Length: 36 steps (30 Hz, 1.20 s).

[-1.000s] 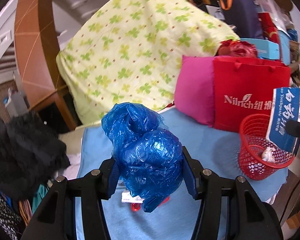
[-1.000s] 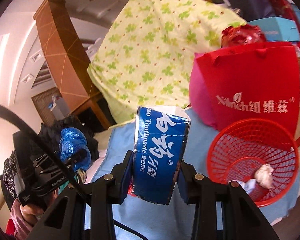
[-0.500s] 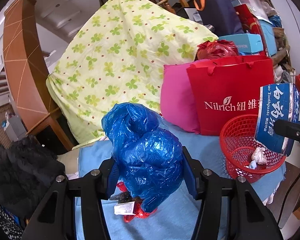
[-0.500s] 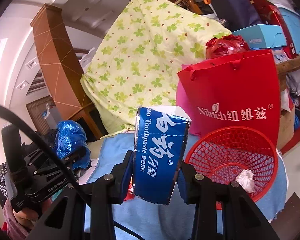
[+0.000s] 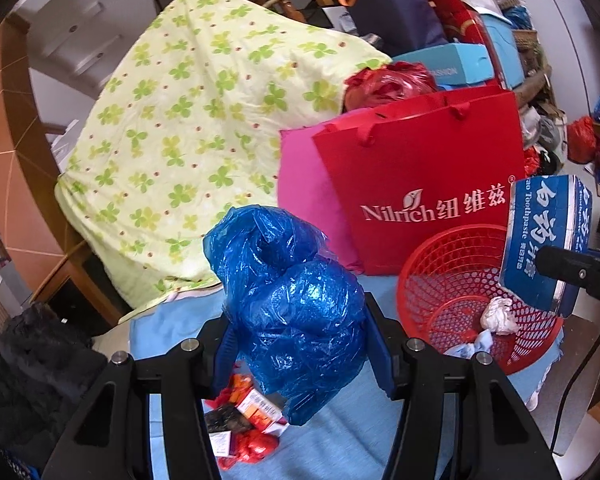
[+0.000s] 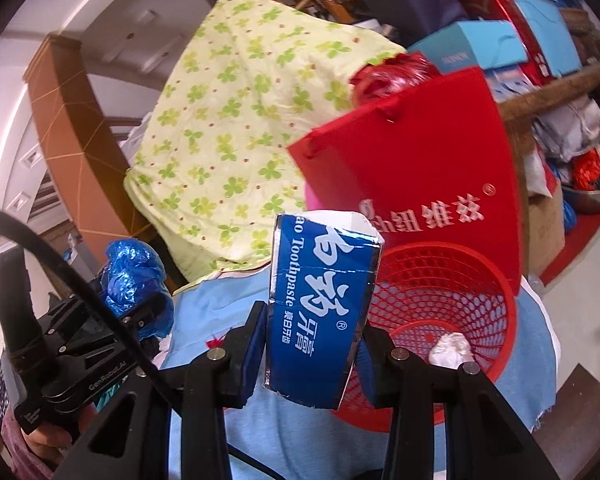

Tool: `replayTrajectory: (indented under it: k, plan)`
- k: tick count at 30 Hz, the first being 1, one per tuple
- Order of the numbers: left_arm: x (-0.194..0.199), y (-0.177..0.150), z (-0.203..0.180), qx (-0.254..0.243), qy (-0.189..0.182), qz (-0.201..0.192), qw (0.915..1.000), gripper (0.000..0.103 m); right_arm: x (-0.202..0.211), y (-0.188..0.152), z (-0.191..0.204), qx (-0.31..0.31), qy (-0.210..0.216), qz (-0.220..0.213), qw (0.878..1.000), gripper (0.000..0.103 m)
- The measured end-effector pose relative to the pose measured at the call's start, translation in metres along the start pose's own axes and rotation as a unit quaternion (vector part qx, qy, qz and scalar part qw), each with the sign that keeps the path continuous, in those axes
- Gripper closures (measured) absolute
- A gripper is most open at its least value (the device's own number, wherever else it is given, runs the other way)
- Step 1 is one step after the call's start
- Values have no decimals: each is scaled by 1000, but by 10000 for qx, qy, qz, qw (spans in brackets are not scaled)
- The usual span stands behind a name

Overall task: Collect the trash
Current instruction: 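Carry the blue bag and toothpaste box over the red basket and release both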

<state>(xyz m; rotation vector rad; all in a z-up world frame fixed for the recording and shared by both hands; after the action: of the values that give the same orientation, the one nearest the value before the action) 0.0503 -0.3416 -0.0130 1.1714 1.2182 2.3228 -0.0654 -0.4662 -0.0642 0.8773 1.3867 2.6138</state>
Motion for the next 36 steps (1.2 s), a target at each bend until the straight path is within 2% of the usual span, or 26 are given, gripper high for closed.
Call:
replayTrajectory:
  k: [6, 13, 16, 18, 19, 27, 32, 36]
  plan:
    - [-33, 13, -26, 52, -480, 102, 9988, 43, -19, 3, -32, -246, -161, 122, 9995, 60]
    - [-82, 12, -61, 479, -1502, 414, 9866, 41, -43, -1, -72, -676, -275, 346, 9967, 59]
    - [-96, 1, -71, 527, -1672, 608, 9826, 39, -55, -6, -85, -888, -253, 517, 9944, 55]
    - [-102, -7, -74, 513, -1746, 726, 9806, 37, -61, -10, -90, -1042, -191, 611, 9925, 34]
    - [-104, -10, -75, 506, -1752, 770, 9802, 37, -64, -10, -93, -1127, -160, 622, 9915, 33]
    - [-88, -11, -65, 582, -1808, 656, 9796, 33, -67, -12, -87, -1176, -76, 568, 9914, 33]
    - [-61, -20, -47, 667, -1755, 546, 9807, 33, -48, -7, -77, -1067, -112, 397, 9934, 33]
    - [-34, -39, -21, 751, -1572, 438, 9837, 33, -29, 1, -61, -1002, -70, 212, 9947, 33]
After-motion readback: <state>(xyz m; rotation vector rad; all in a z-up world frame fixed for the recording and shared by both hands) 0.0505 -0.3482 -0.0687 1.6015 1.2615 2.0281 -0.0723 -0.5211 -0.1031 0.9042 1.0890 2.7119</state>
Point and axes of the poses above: each gripper's, at about its wrist camera, not at the fingertips, and x roughly against the way its jaws point, z to its left, y to its top, the point moved 10 cm from there along -x, roughly the way its jaws point, and after that the axes turned 14 degrees about -y, right-handed, at the moved point
